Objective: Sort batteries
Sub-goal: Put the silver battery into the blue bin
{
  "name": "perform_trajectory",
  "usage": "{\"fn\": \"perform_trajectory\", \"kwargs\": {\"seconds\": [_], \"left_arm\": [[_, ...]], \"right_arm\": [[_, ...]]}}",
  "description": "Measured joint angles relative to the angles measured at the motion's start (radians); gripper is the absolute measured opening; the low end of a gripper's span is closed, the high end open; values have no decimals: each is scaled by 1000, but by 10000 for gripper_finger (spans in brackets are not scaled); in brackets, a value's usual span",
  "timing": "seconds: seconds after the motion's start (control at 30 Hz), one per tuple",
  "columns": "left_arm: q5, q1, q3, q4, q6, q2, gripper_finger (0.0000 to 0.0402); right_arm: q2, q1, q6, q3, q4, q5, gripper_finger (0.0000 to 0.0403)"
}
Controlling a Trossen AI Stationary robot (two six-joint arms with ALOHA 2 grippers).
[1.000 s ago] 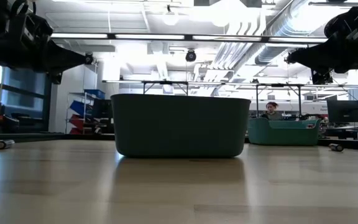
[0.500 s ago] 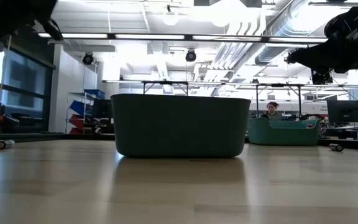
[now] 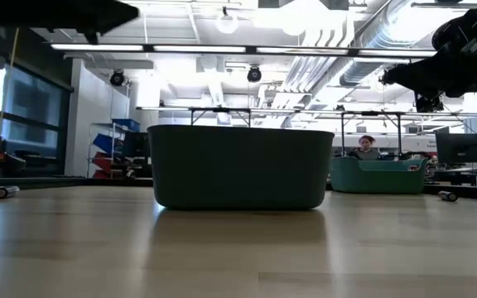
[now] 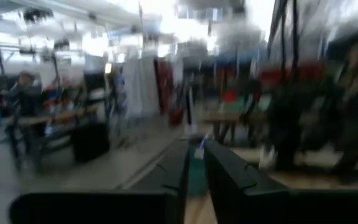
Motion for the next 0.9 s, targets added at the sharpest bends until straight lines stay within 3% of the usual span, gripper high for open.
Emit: {"fn": "perform_trajectory", "kwargs": {"seconds": [0.2,0.47,0.73,0.8,0.9], "left_arm": [[-6,1,86,-153,54,127,131],[-41,1,136,-446,-60,128,230],[-31,-44,155,-779,-320,165,244],[-67,-60,155,-819,-418,193,241],[-203,-75,154,-764,-480,249,236]], "right_arm": [[0,0,0,0,0,0,0],[0,0,0,0,0,0,0],[0,0,0,0,0,0,0],[0,0,0,0,0,0,0],[0,0,0,0,0,0,0]]}}
